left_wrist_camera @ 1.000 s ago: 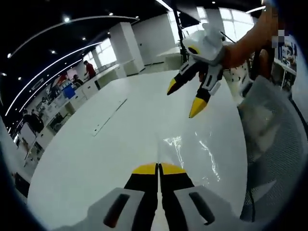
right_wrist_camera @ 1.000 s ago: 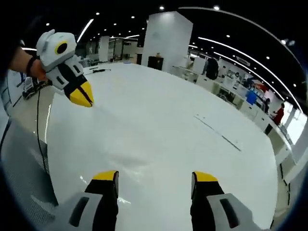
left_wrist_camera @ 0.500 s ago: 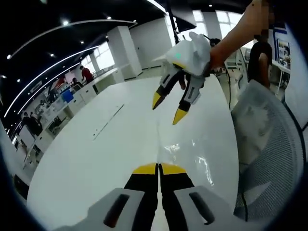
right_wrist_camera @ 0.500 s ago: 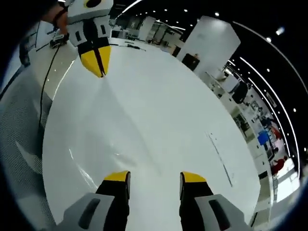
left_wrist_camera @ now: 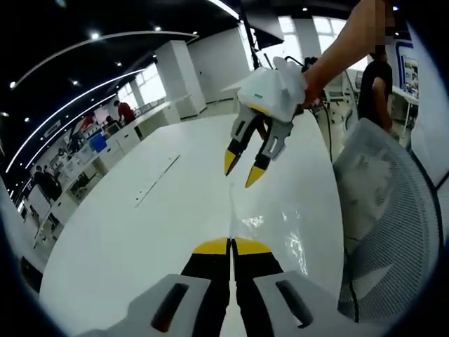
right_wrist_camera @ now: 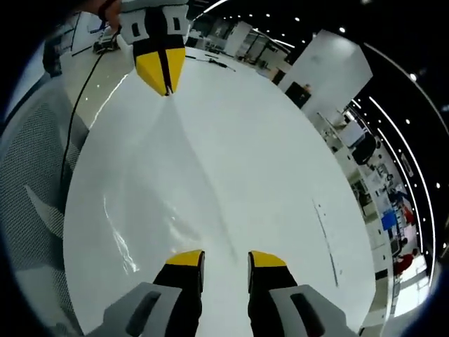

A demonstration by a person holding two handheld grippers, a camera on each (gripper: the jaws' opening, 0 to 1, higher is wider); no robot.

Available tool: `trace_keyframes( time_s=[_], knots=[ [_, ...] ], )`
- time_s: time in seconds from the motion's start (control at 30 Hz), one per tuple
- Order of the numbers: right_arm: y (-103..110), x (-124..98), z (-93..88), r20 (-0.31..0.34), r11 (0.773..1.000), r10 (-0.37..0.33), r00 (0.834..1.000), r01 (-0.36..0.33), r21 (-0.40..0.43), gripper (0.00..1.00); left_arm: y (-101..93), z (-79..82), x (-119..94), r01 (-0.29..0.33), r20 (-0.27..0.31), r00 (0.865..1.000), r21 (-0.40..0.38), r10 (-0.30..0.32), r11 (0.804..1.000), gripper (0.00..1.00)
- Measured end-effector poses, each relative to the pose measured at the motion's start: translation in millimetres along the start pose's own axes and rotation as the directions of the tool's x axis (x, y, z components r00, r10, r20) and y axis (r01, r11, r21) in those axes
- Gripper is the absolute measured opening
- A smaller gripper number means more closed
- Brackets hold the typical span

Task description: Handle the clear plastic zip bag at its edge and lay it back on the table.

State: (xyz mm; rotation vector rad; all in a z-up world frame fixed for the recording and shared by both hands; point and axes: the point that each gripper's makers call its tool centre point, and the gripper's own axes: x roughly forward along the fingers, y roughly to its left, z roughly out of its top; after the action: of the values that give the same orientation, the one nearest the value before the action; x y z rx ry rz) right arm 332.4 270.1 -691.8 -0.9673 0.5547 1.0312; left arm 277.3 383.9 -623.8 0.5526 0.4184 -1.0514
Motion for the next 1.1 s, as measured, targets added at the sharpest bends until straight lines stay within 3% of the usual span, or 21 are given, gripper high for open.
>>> trace_keyframes(
  time_s=[0.1,0.33,0.63,1.0,1.1],
  knots=[
    [3.1,2.5,-1.4,-0.012,1.000,0.015,1.000,-0.016,-0.018,0.19,-0.6,0.5,-0.5,0.004,0.000,1.000,0.009,-0.004,1.000,0.00],
    [11.8,1.5,1.2,-0.011,0.998,0.048,0.999,-0.048,-0.044,0.00,1.2,-0.6,-2.3,-0.001,0.001,1.000,0.007,0.001,1.000,0.00],
    [23.6,-6.8,4.1,-0.006,0.998,0.049,0.999,-0.049,-0.034,0.00,7.2,-9.0,-2.9,-0.018,0.007,1.000,-0.039,0.018,0.999,0.00],
    [33.2,-17.6,11.3,-0.009,0.999,0.029,1.000,-0.030,-0.028,0.00,8.8,-31.8,-0.8,-0.062,-0.051,0.997,-0.091,0.058,0.994,0.00],
    [33.9,-17.3,13.0,-0.014,0.999,0.025,1.000,-0.025,-0.045,0.00,14.1,-28.7,-4.9,-0.092,-0.039,0.995,-0.089,0.089,0.992,0.12]
  ],
)
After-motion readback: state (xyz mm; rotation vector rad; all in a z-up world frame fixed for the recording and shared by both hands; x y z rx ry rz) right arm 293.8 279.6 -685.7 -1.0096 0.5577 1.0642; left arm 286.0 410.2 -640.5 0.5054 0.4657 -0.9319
